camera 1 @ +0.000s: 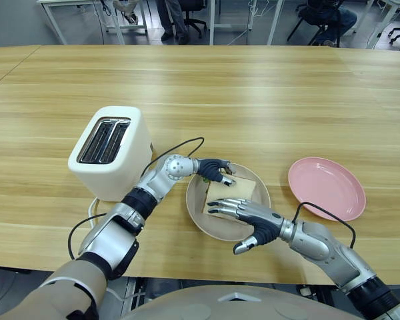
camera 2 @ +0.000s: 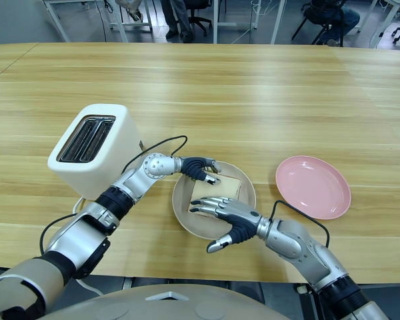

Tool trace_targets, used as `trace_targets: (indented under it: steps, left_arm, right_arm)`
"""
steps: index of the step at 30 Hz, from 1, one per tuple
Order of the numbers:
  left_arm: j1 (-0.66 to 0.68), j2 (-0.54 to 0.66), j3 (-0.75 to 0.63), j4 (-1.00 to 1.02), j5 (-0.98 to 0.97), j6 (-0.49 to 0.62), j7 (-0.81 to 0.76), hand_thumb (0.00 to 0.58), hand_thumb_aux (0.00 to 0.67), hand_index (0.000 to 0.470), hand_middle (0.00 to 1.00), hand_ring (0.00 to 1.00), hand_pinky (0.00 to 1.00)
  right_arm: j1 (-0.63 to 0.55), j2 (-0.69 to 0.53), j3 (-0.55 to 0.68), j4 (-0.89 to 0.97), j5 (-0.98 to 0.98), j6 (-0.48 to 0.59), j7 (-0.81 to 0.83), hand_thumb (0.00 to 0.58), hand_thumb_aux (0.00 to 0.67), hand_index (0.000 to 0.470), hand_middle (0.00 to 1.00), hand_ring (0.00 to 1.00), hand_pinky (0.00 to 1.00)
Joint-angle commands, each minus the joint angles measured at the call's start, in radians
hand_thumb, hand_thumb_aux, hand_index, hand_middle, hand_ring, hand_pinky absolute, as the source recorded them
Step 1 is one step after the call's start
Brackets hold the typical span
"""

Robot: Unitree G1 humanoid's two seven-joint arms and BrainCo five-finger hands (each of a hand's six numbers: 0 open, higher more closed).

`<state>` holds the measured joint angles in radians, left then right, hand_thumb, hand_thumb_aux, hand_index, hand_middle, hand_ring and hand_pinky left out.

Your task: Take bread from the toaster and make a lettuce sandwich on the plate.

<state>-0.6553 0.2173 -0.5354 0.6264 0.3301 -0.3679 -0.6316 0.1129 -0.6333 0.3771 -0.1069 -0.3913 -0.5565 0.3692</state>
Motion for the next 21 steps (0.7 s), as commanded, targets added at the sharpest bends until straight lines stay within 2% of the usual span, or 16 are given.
trace_targets:
  steps: [1,9,10,11,16,21]
  left_arm:
    - [-0.026,-0.01,-0.003,0.0,0.062,-0.089,0.093,0.58,0.67,0.46,1.0,1.0,1.0]
    - [-0.052,-0.015,-0.019,0.067,0.175,-0.166,0.226,0.58,0.659,0.453,1.0,1.0,1.0]
    - [-0.061,-0.013,-0.019,0.07,0.201,-0.172,0.265,0.331,0.231,0.159,1.0,1.0,1.0]
    - [-0.075,-0.01,-0.017,0.071,0.229,-0.182,0.311,0.0,0.0,0.0,1.0,1.0,1.0]
    - [-0.119,0.001,0.022,0.049,0.291,-0.218,0.511,0.0,0.0,0.0,1.0,1.0,1.0]
    - [-0.145,0.019,0.025,0.051,0.328,-0.242,0.616,0.0,0.0,0.0,1.0,1.0,1.0]
  right_arm:
    - [0.007,0.01,0.016,0.044,0.007,0.109,0.078,0.0,0.0,0.0,0.0,0.0,0.0]
    - [-0.012,0.045,0.002,0.036,0.078,0.199,0.122,0.0,0.0,0.0,0.0,0.0,0.0]
    - [-0.014,0.051,-0.001,0.035,0.089,0.213,0.127,0.0,0.0,0.0,0.0,0.0,0.0]
    - [-0.016,0.058,-0.006,0.033,0.105,0.233,0.133,0.0,0.0,0.0,0.0,0.0,0.0]
    - [-0.025,0.092,-0.035,0.026,0.171,0.328,0.151,0.0,0.0,0.0,0.0,0.0,0.0]
    - [-0.04,0.125,-0.07,0.018,0.235,0.415,0.161,0.0,0.0,0.0,0.0,0.0,0.0]
